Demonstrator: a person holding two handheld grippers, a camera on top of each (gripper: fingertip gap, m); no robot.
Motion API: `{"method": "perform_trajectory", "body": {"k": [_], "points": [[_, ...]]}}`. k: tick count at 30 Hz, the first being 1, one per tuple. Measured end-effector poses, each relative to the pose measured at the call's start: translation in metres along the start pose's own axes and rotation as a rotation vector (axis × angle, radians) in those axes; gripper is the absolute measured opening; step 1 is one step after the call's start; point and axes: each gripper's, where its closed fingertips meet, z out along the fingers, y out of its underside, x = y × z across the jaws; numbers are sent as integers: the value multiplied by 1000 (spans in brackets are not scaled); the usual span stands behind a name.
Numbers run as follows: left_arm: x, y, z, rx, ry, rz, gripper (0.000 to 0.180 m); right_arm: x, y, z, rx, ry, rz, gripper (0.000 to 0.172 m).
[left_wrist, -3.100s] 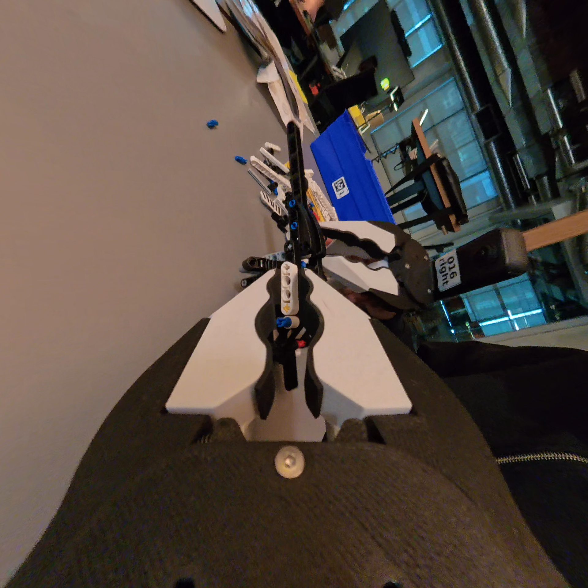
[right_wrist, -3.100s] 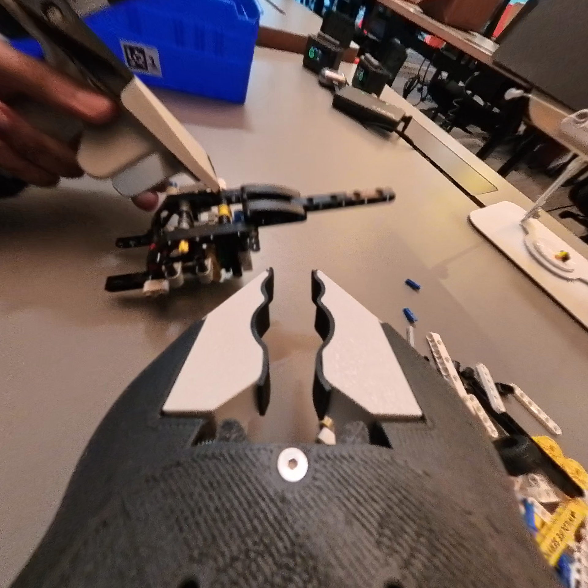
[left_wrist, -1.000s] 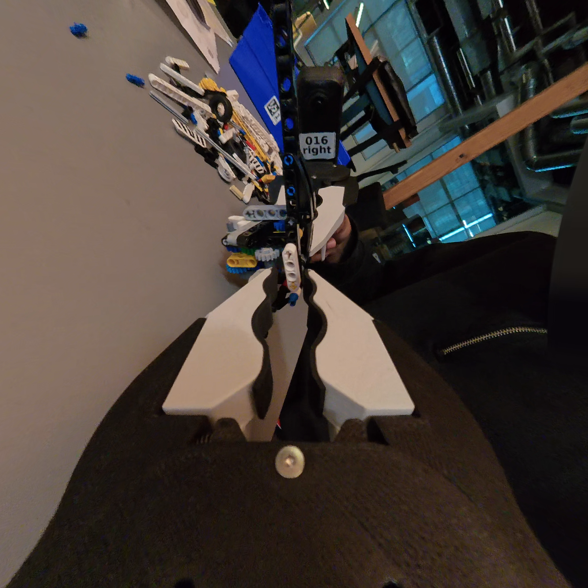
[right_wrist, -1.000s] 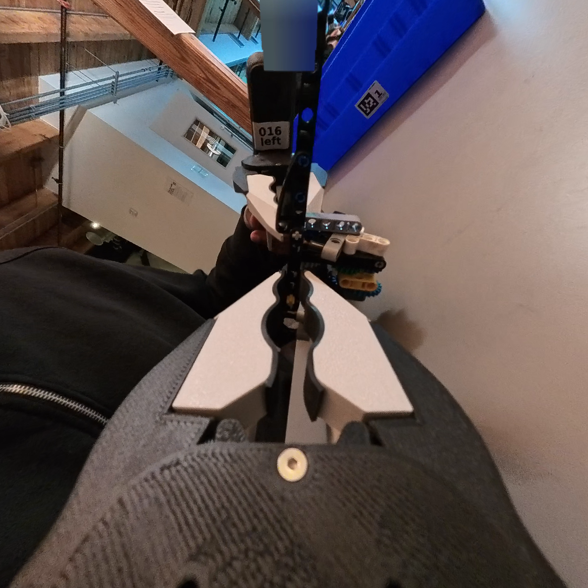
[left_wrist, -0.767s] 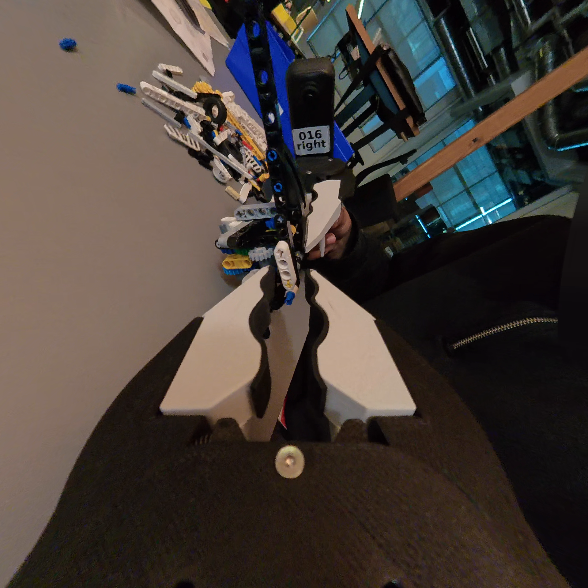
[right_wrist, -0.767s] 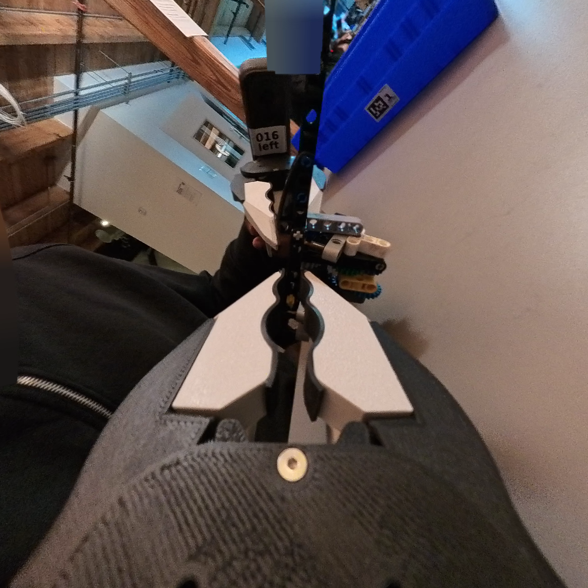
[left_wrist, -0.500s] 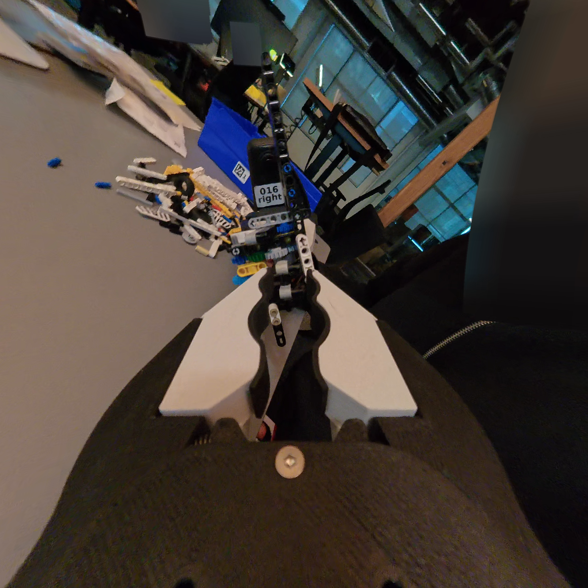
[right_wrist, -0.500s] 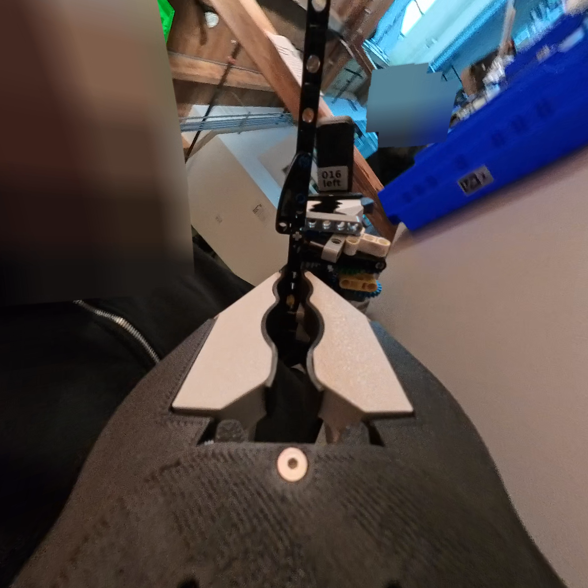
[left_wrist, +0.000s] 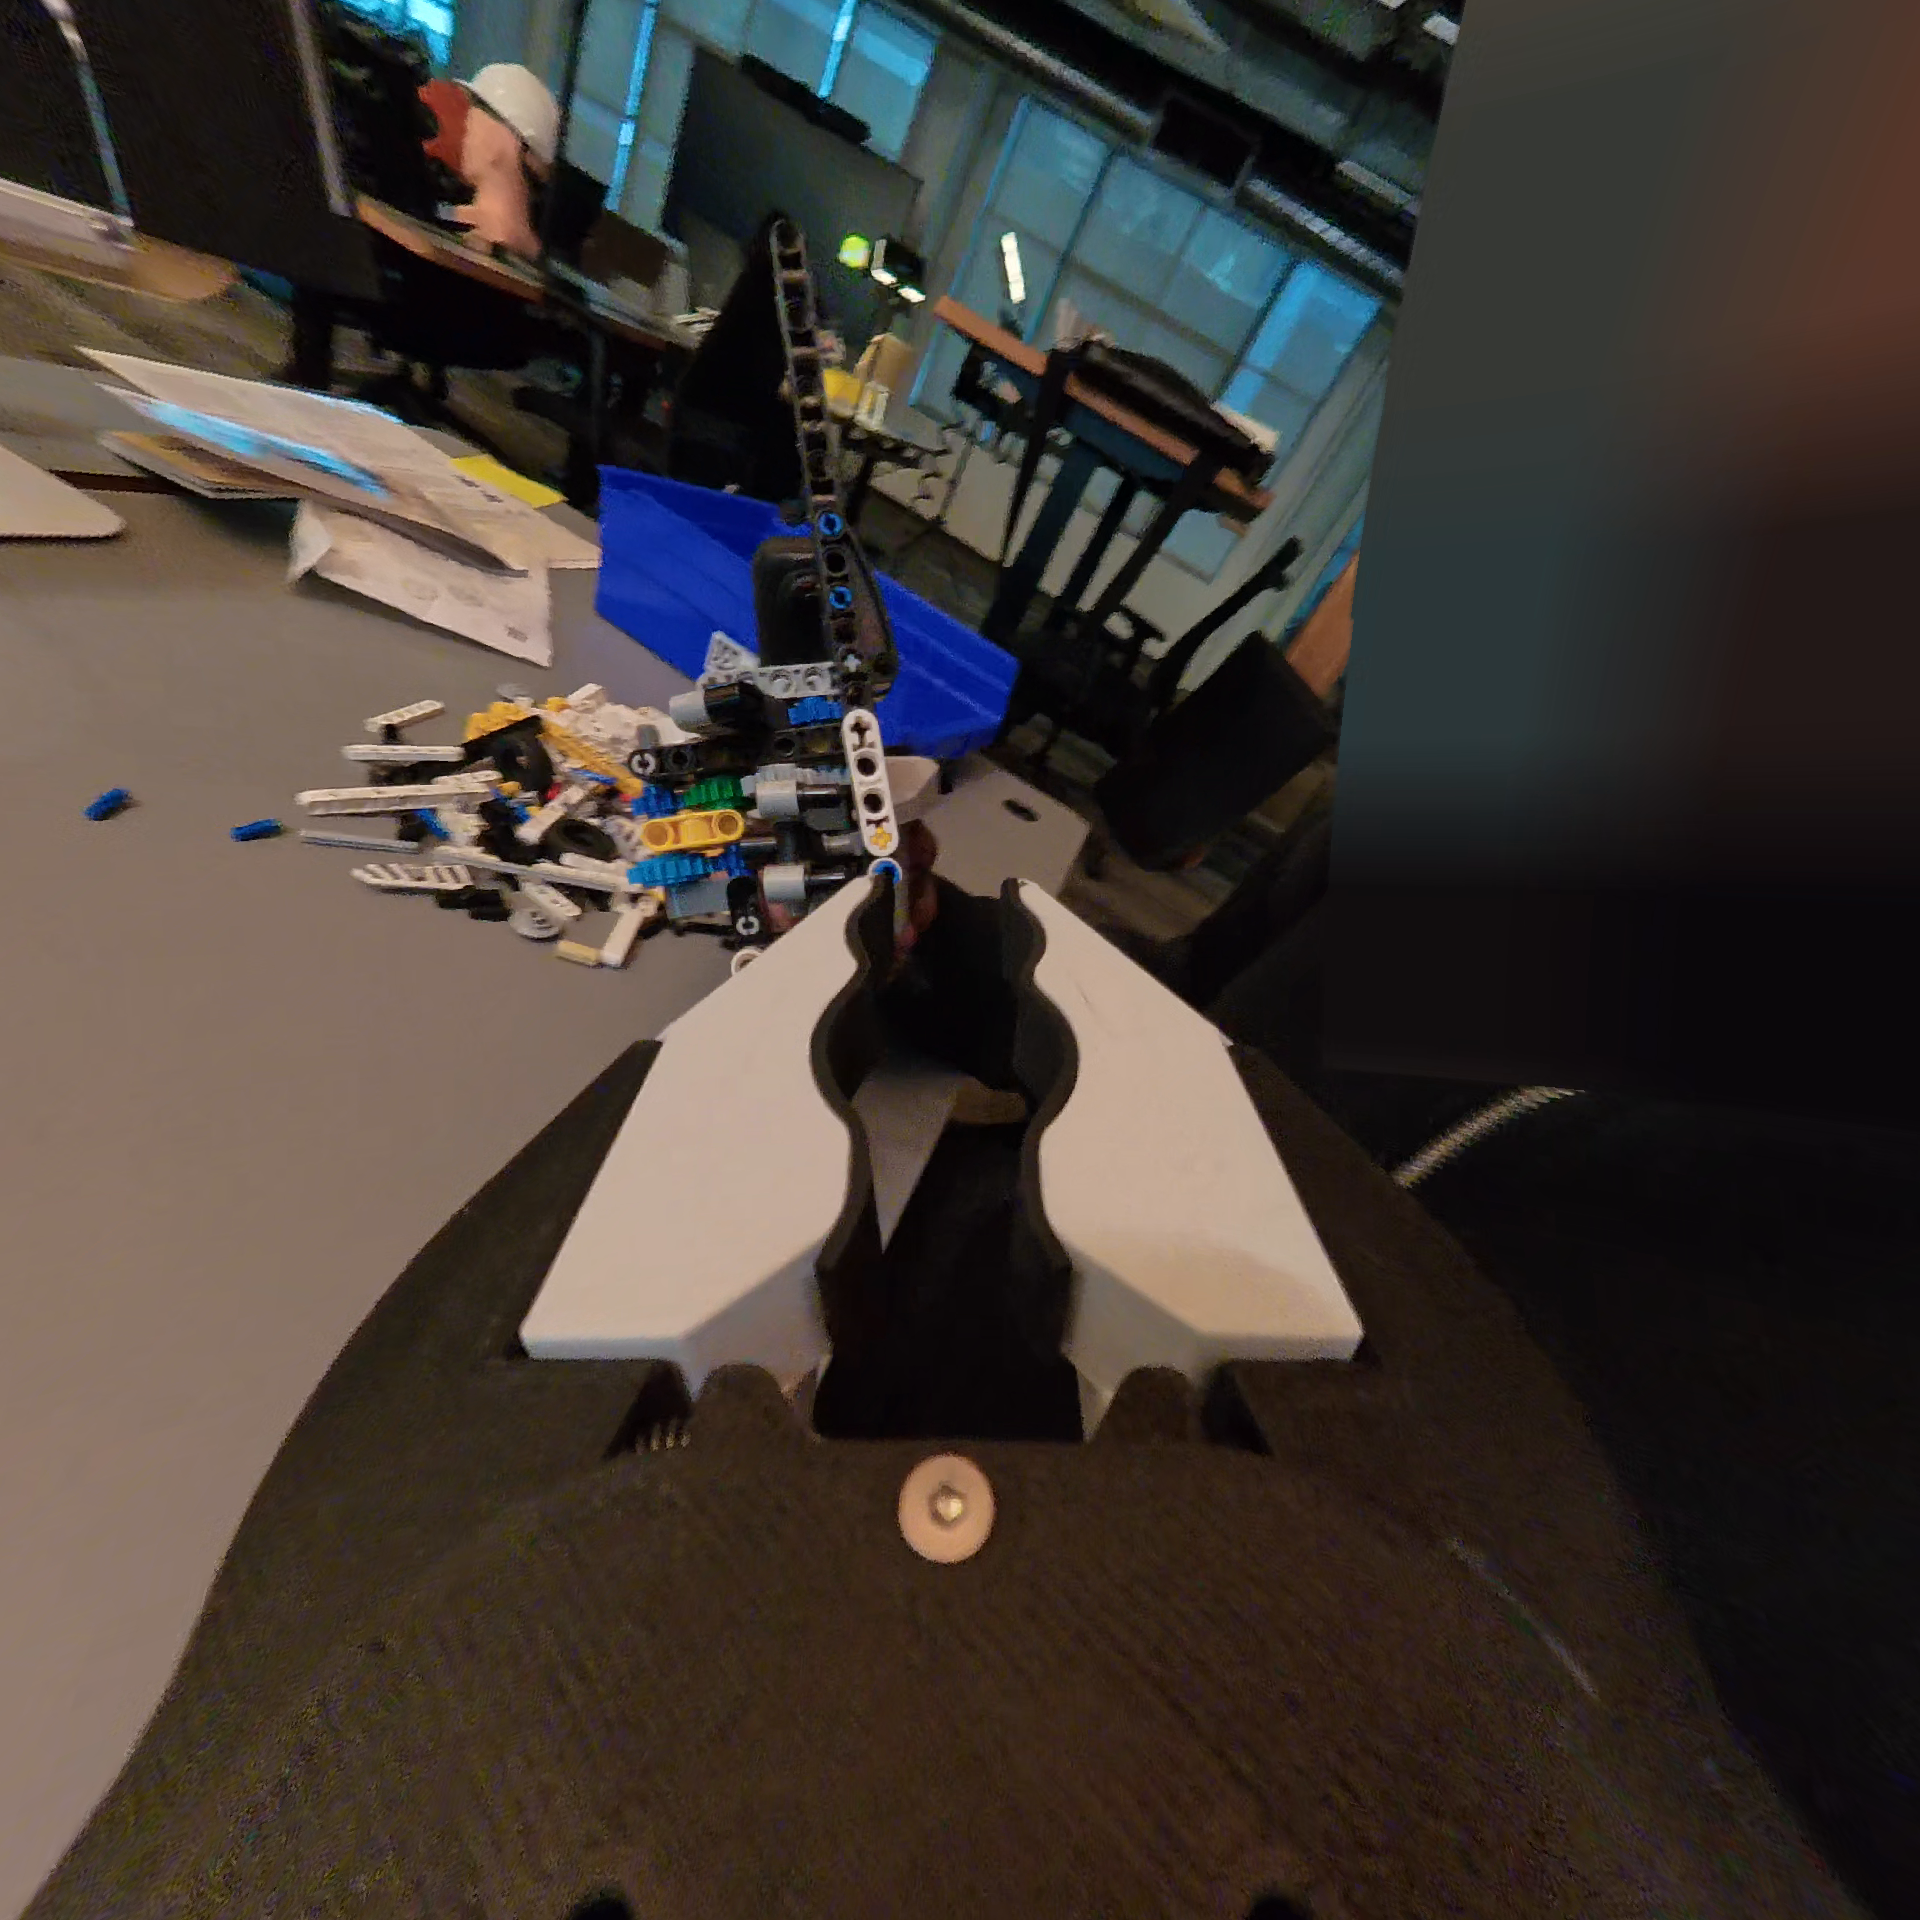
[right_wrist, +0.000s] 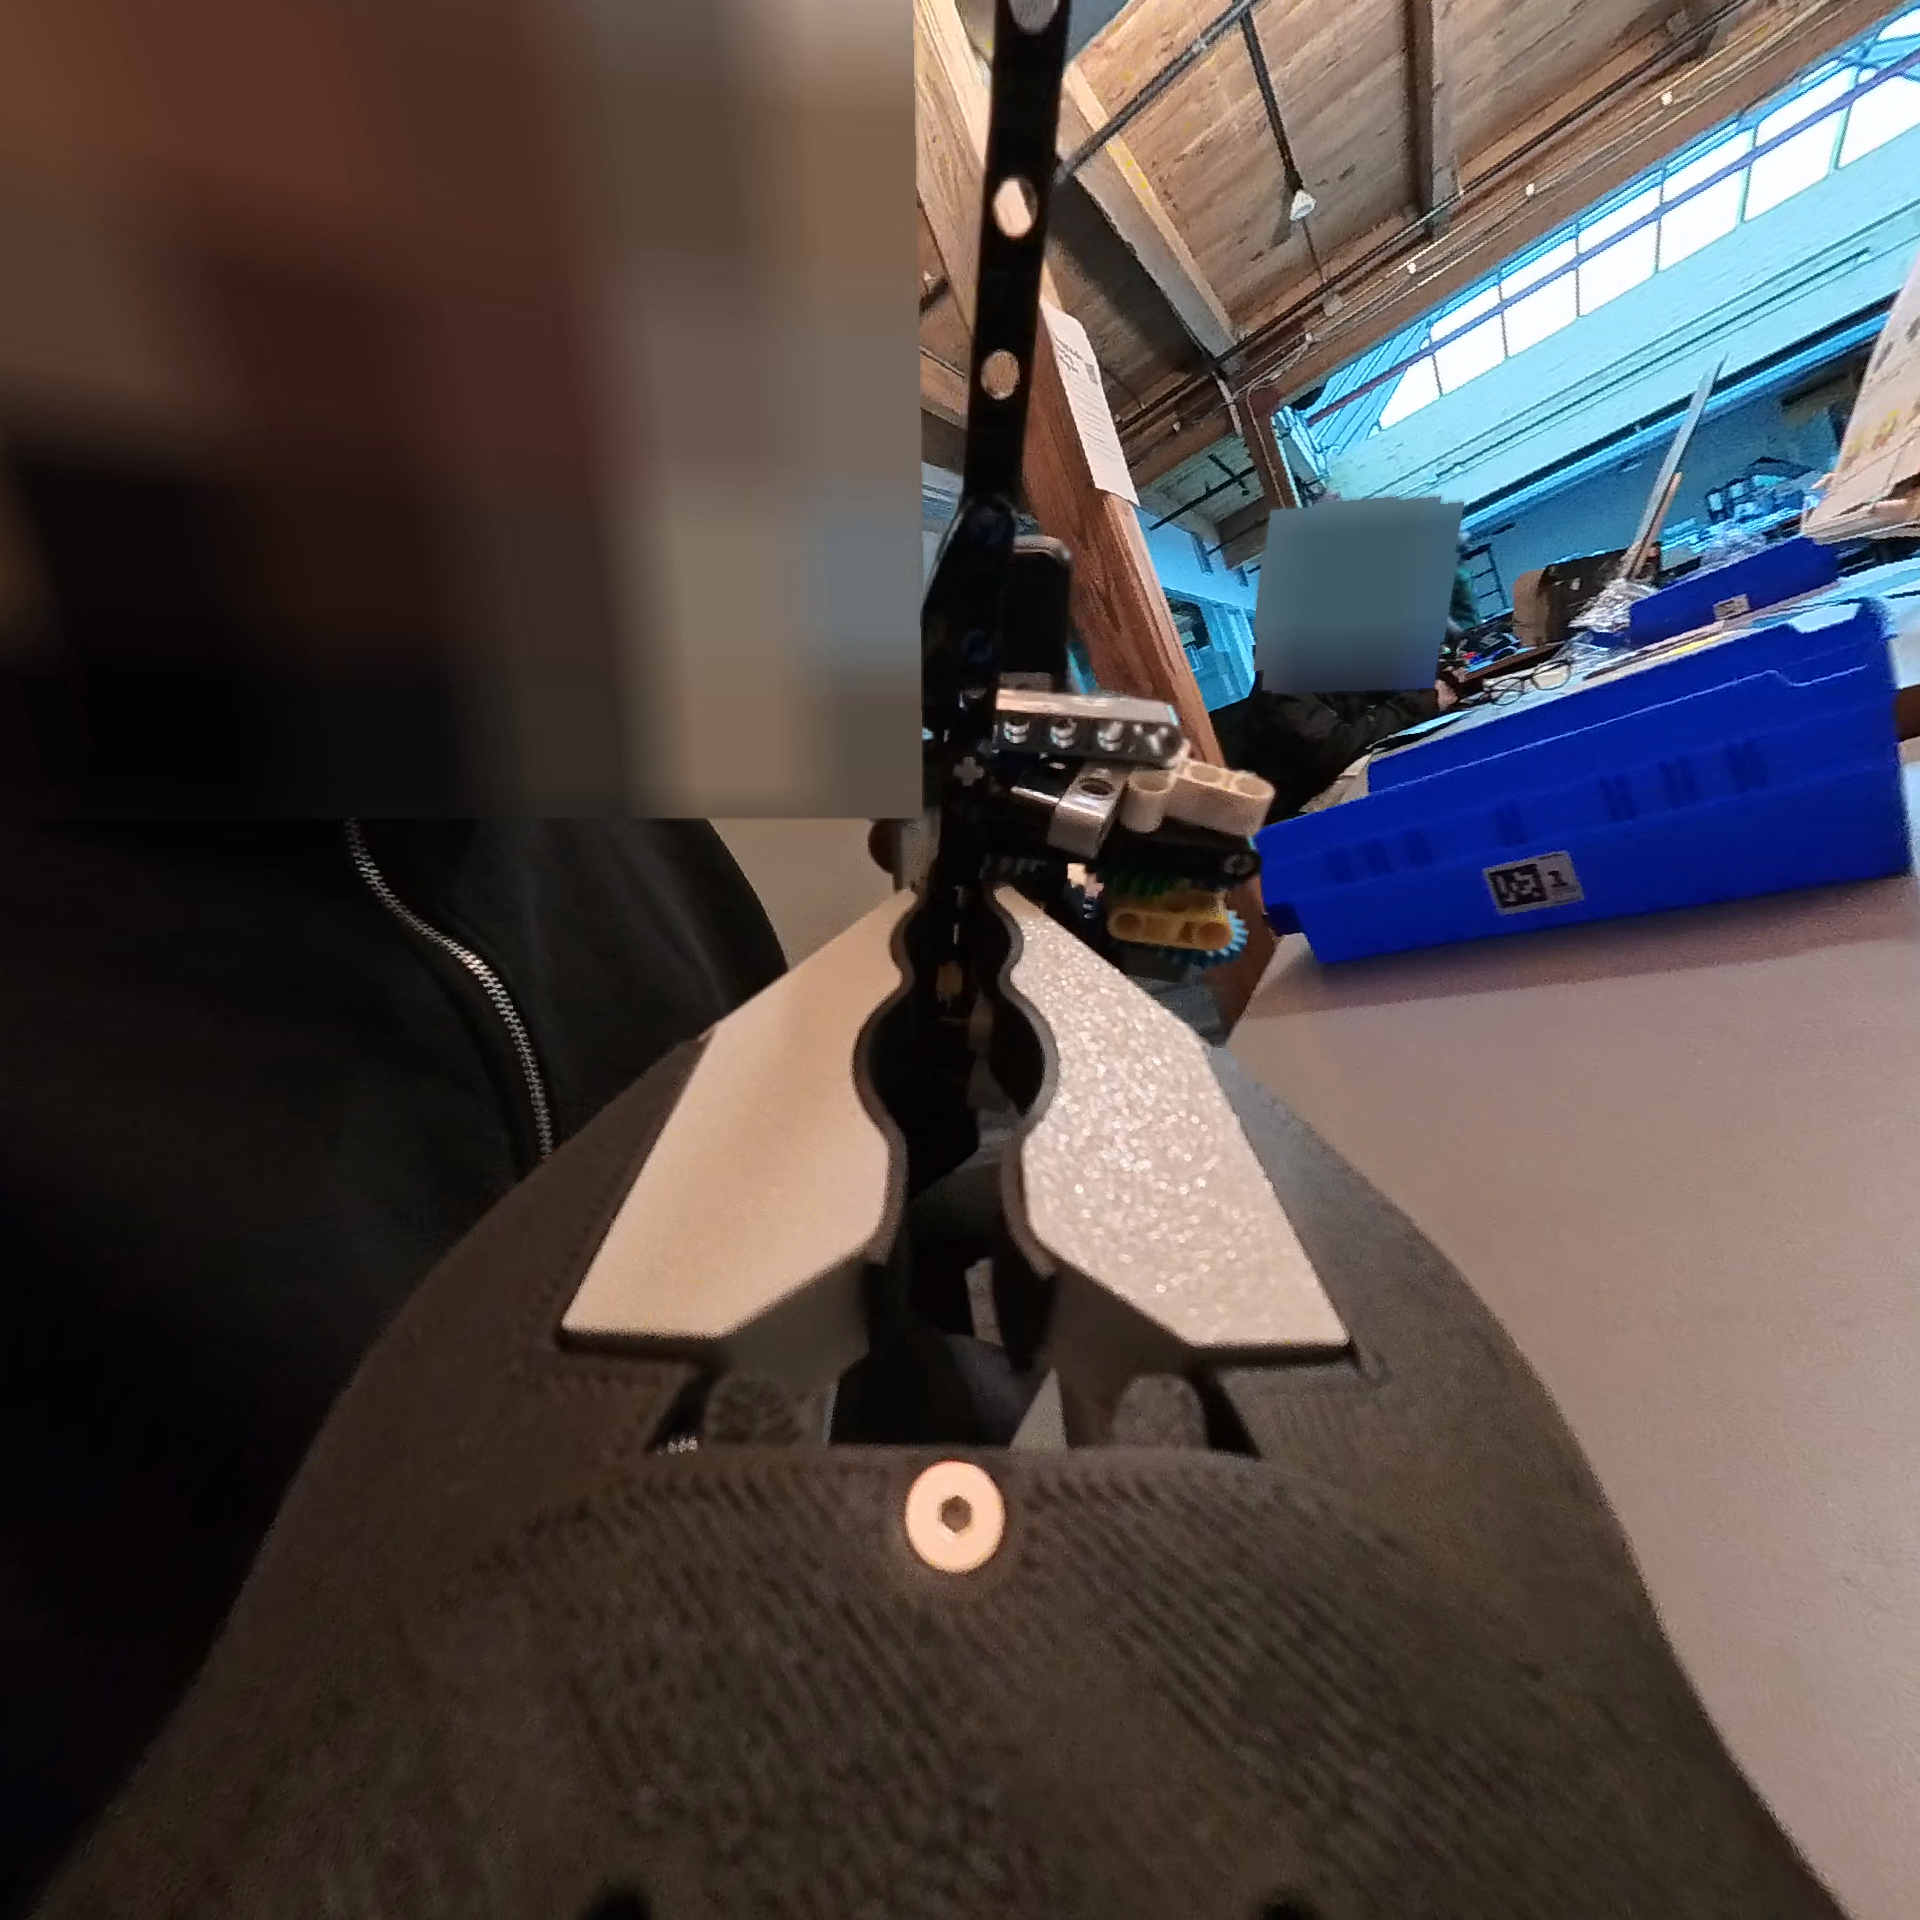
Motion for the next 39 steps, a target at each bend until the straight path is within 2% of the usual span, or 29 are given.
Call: {"method": "perform_trajectory", "body": {"k": [2,11,14,17,25,32,36,39], "points": [[-8,5,6,-26,-76,38,19,2,2,1,-16,18,-16,5],[-28,21,14,-99,-200,100,17,9,19,6,-118,78,-62,4],[-29,26,15,-125,-192,86,16,10,19,6,-119,76,-54,5],[-34,26,14,-104,-190,62,10,10,21,6,-130,80,-50,5],[-41,26,10,-32,-136,15,10,17,26,3,-170,126,-27,5],[-41,34,11,-51,-101,3,8,22,31,4,-193,139,-1,5],[-48,43,16,-89,-138,31,6,23,35,5,-214,145,1,5],[-44,41,16,-76,-97,0,5,21,34,5,-204,131,13,5]]}}
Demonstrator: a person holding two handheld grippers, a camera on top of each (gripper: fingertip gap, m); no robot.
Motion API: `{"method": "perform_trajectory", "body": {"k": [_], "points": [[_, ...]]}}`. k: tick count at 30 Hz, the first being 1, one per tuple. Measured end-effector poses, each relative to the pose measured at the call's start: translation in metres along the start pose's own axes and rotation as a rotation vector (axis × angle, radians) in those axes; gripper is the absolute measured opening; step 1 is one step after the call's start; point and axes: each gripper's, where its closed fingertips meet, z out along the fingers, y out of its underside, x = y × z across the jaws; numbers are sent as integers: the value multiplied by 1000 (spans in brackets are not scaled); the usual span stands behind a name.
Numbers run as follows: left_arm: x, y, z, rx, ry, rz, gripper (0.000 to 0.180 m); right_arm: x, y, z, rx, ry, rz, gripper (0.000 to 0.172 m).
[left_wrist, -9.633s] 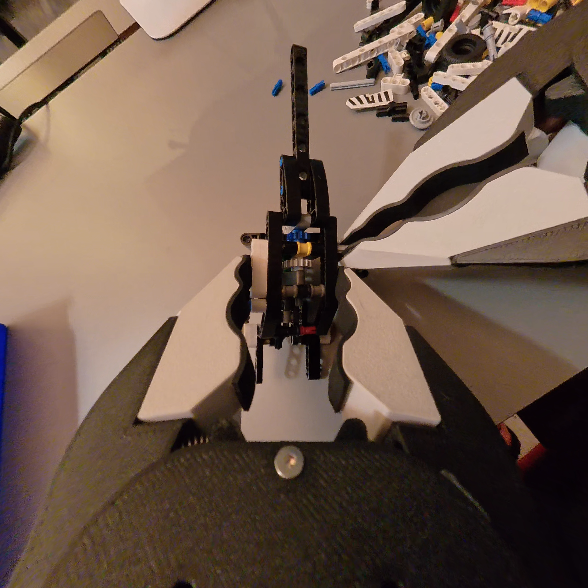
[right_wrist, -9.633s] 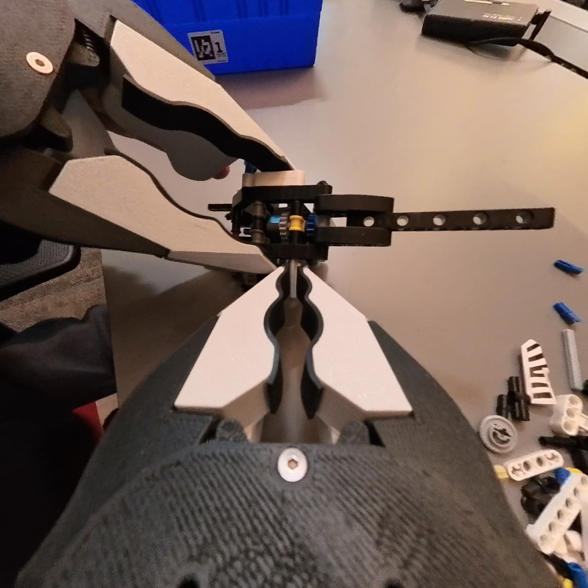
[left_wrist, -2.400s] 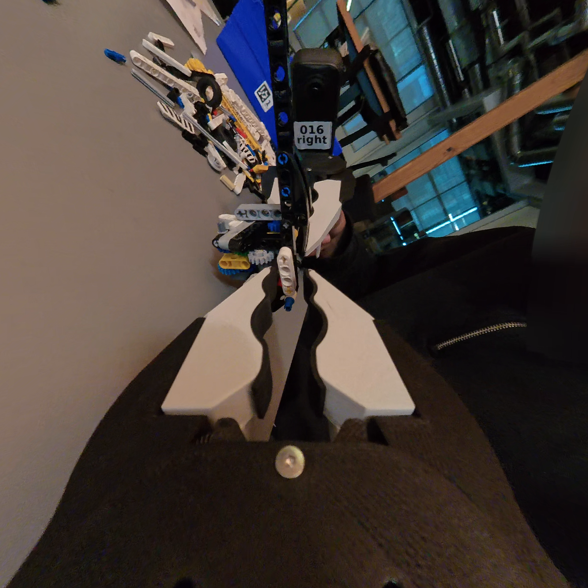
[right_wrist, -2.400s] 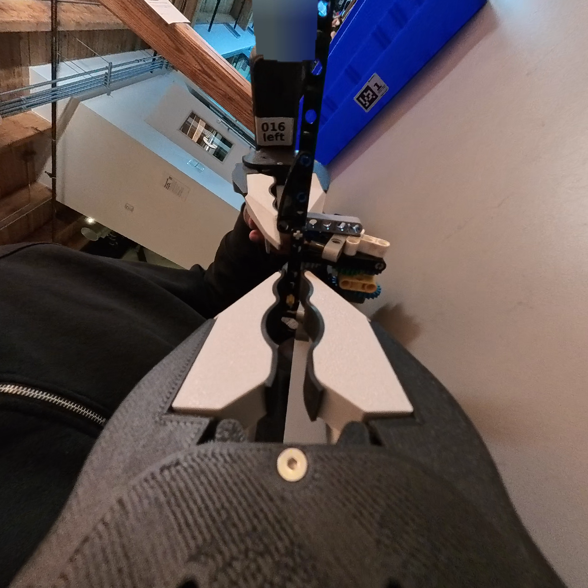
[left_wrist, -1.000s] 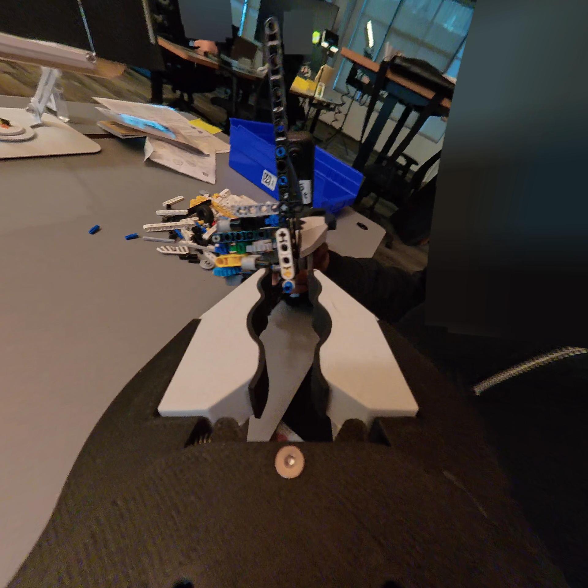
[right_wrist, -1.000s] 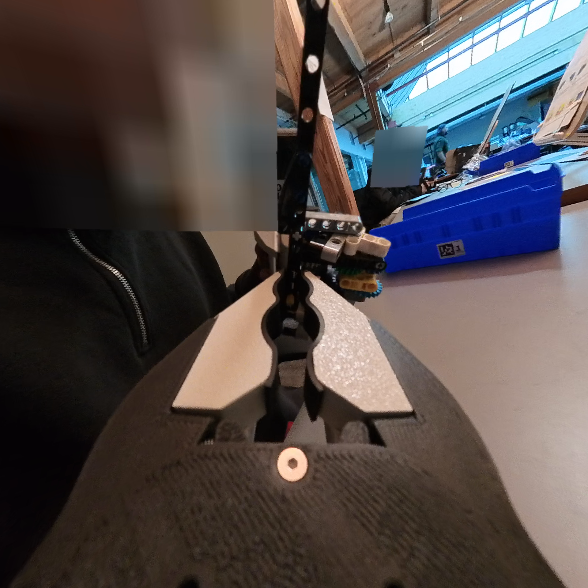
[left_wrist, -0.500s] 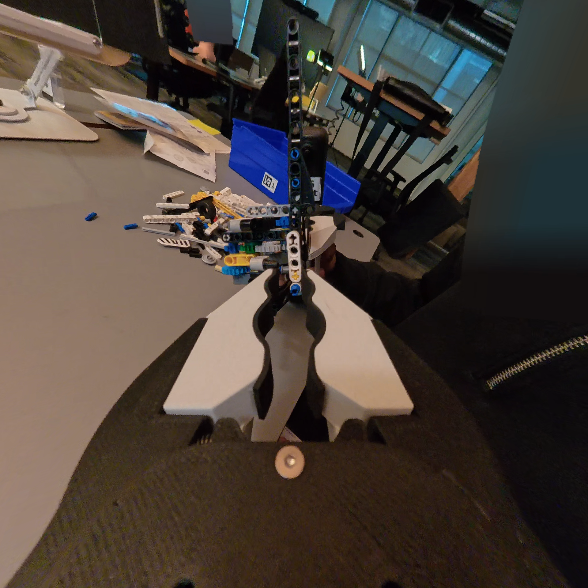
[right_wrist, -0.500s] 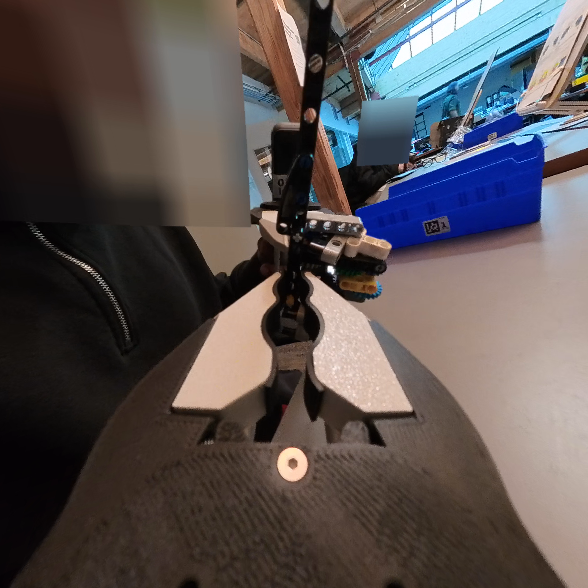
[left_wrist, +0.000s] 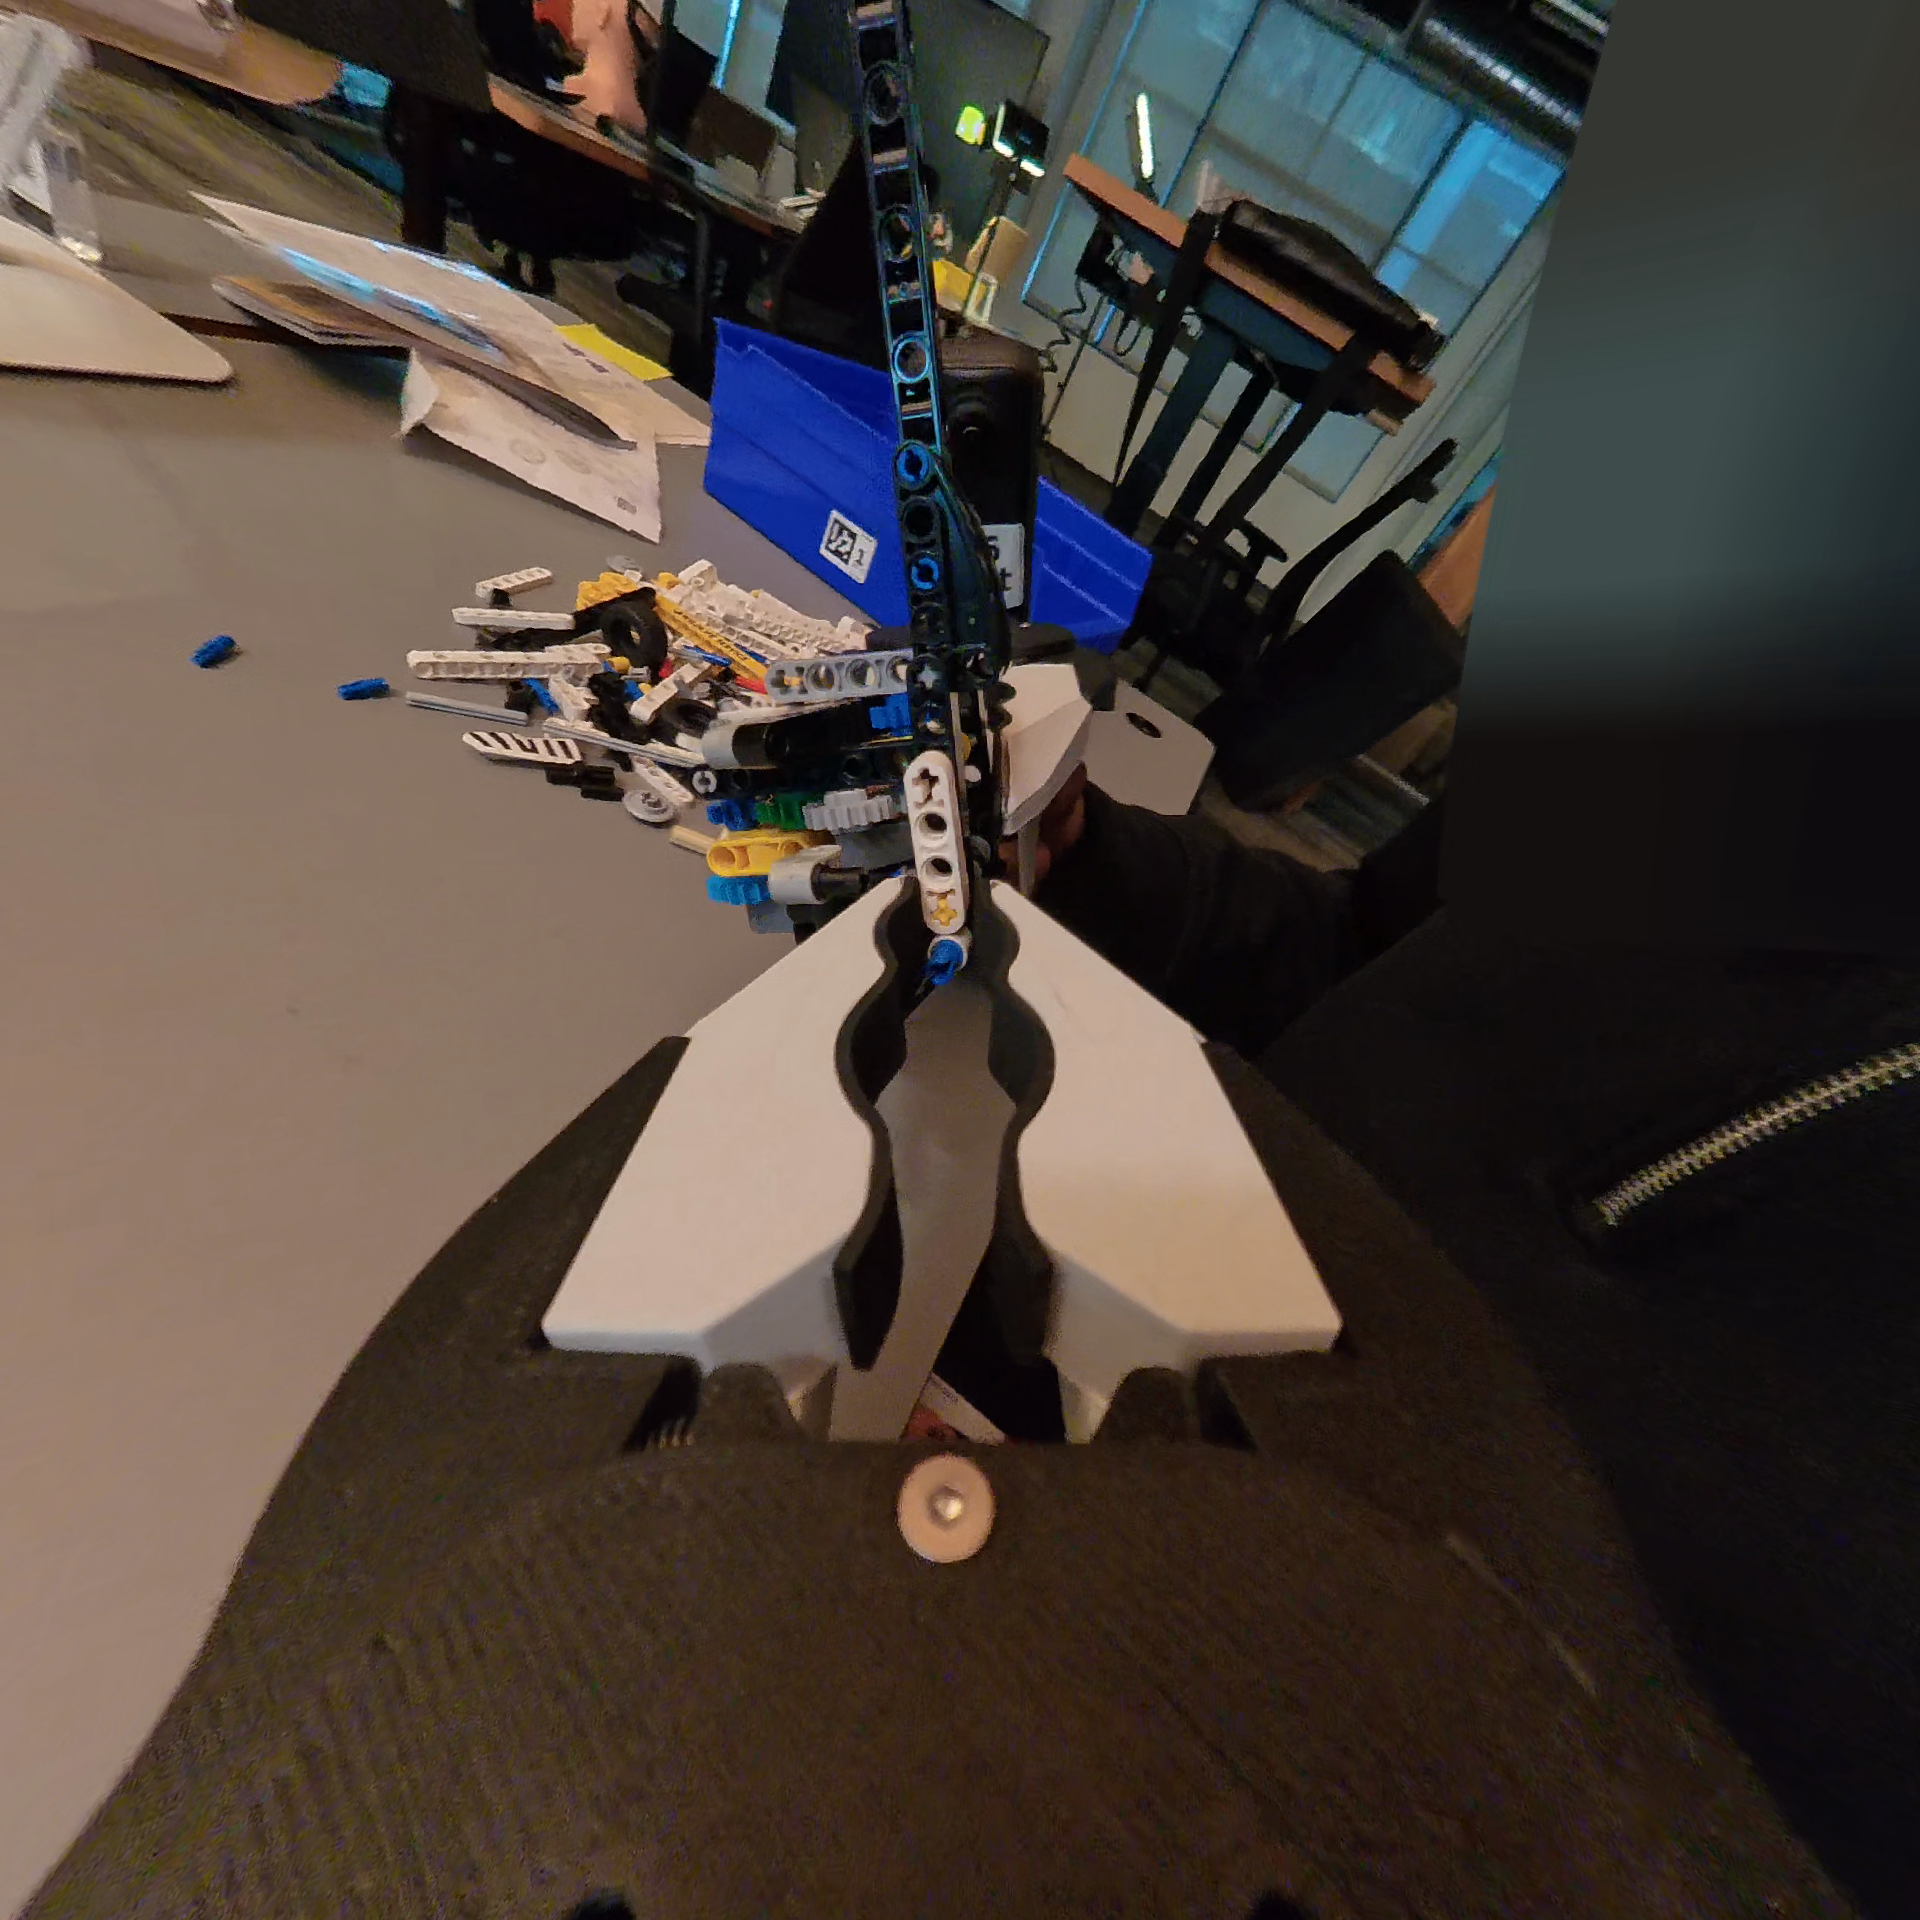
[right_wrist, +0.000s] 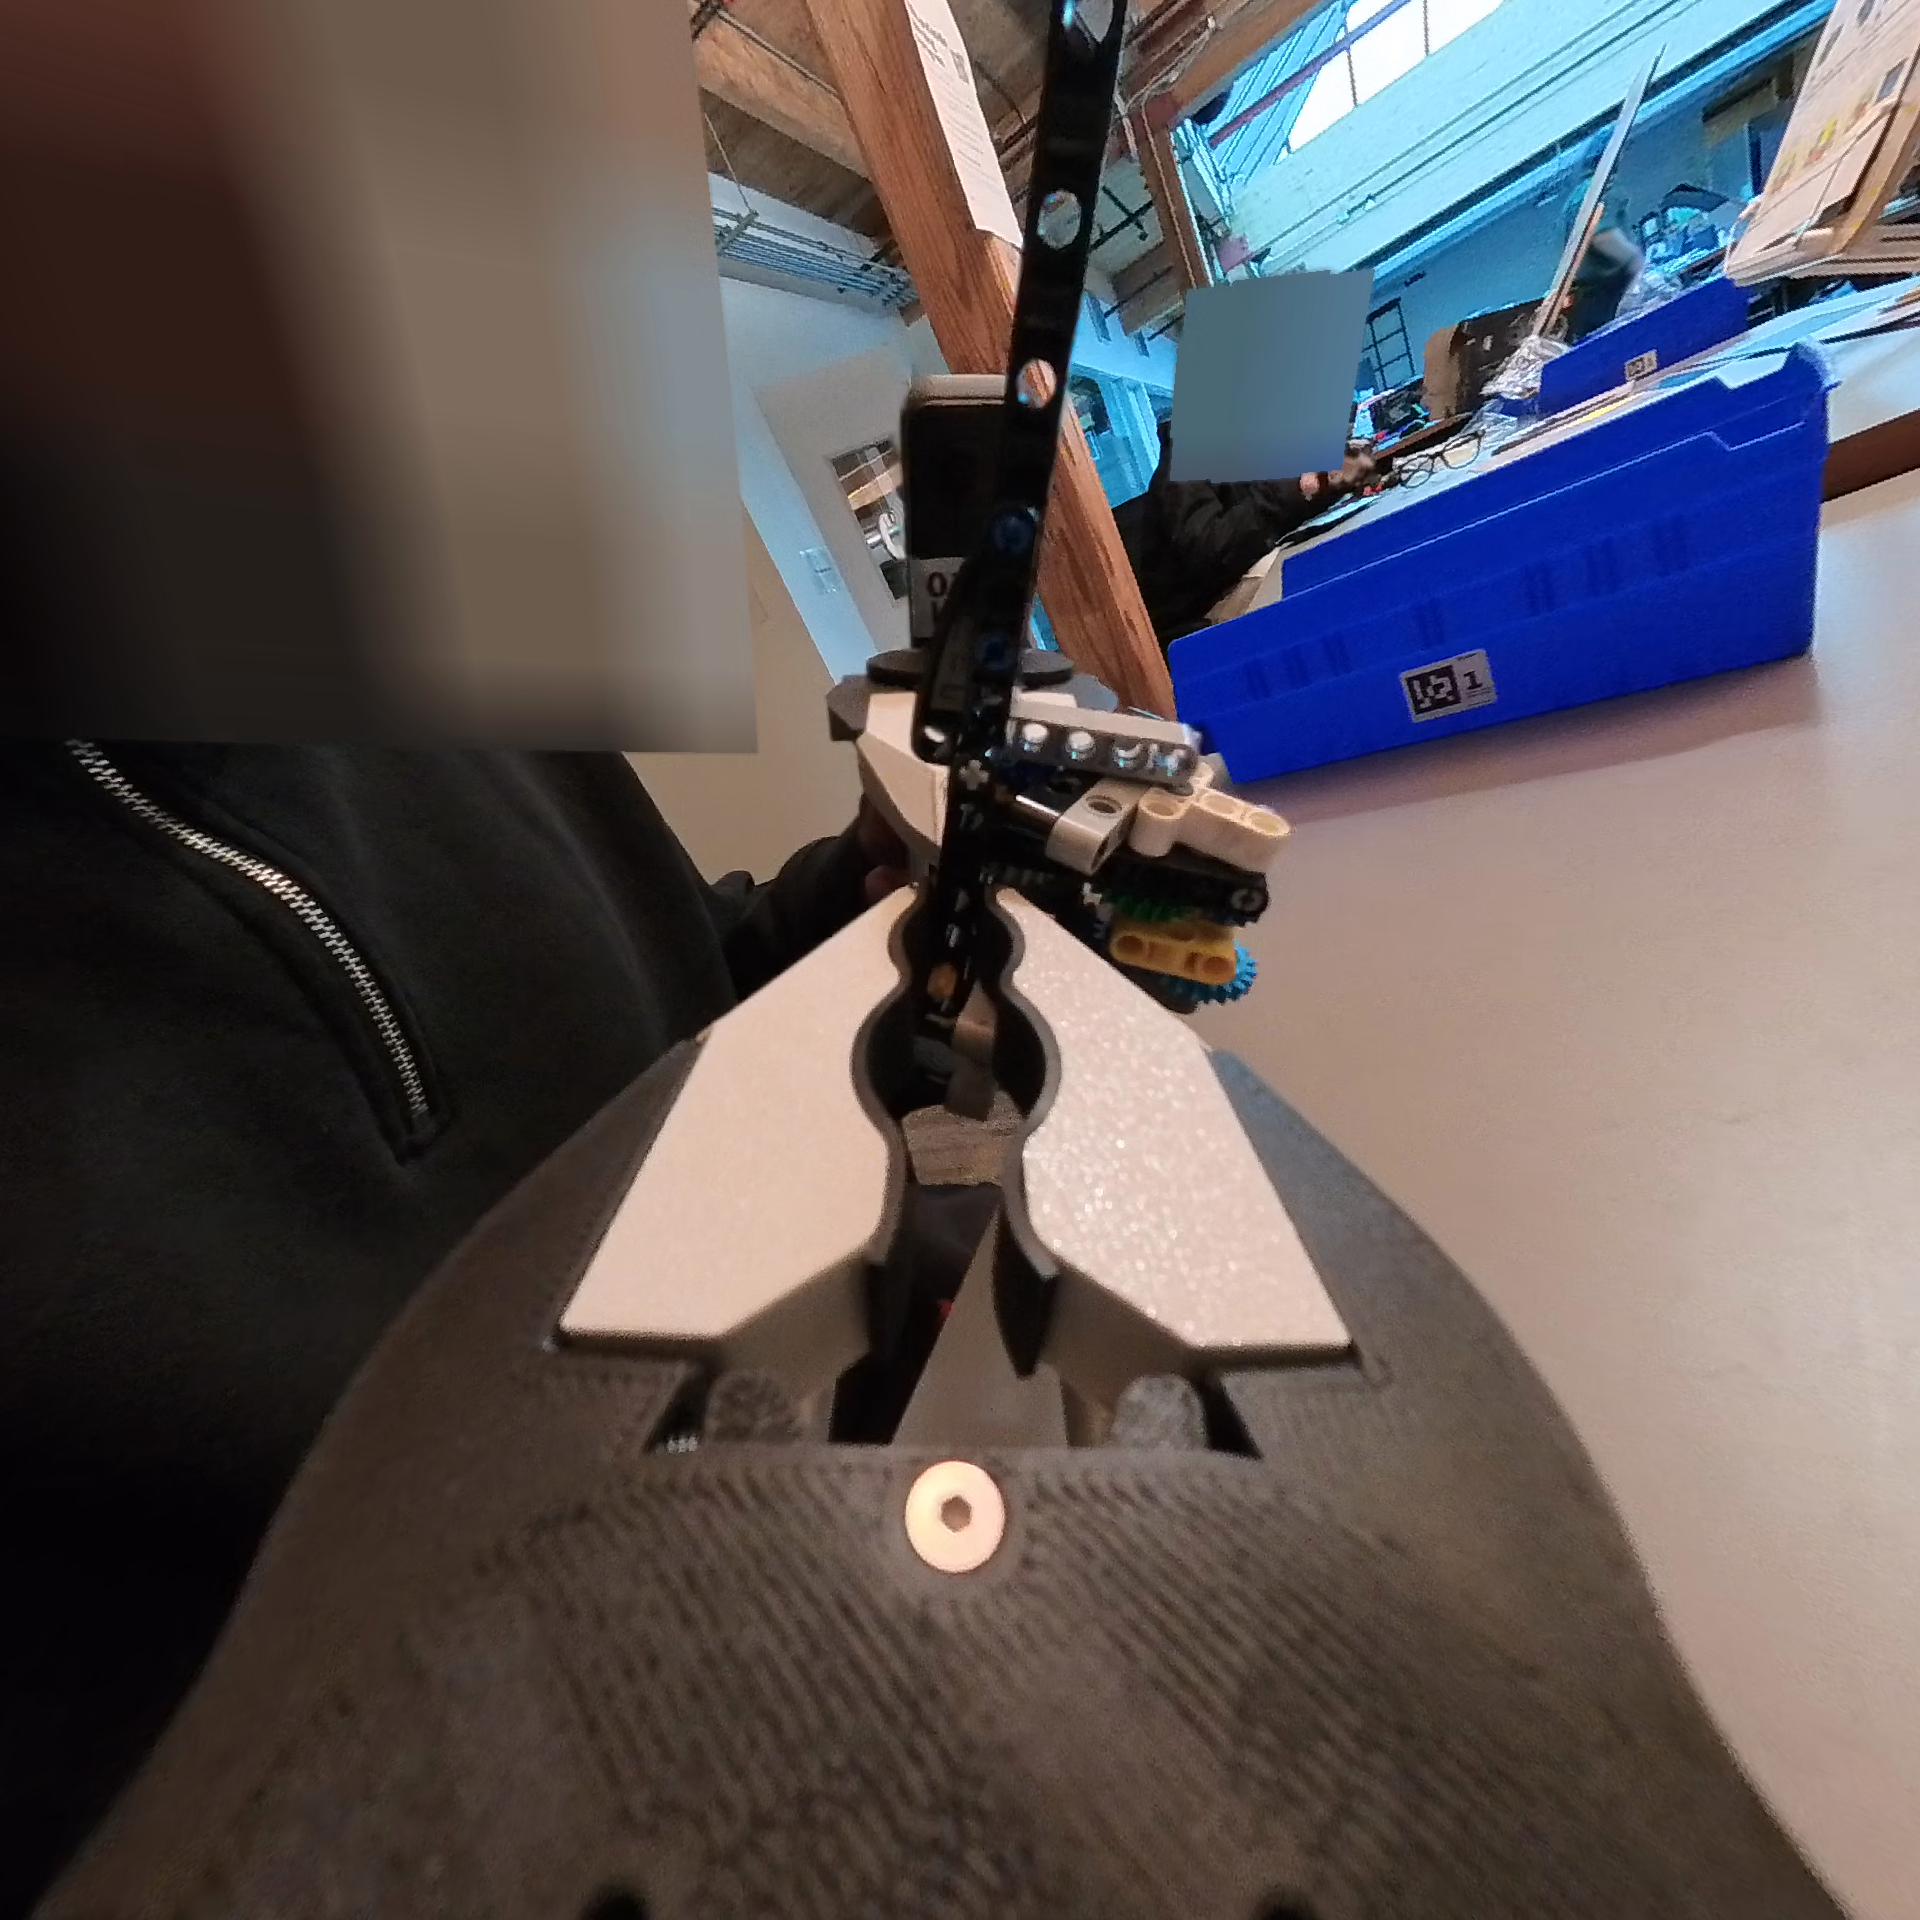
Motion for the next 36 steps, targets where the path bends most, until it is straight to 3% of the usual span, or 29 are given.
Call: {"method": "perform_trajectory", "body": {"k": [13,22,27,29,31,36], "points": [[-6,19,-7,-80,138,-220,6,2,22,2,-149,11,17,5],[-15,24,-11,-56,190,-371,5,8,31,2,-191,97,37,6],[-26,18,-11,27,114,-346,5,21,28,-1,-159,166,107,5],[-53,-18,-47,296,62,-449,4,36,12,-27,-59,263,141,4],[-71,-8,-66,275,-39,-455,4,42,-1,-51,40,317,145,4],[-51,-7,-41,285,58,-476,5,55,6,-41,-22,406,149,4]]}}
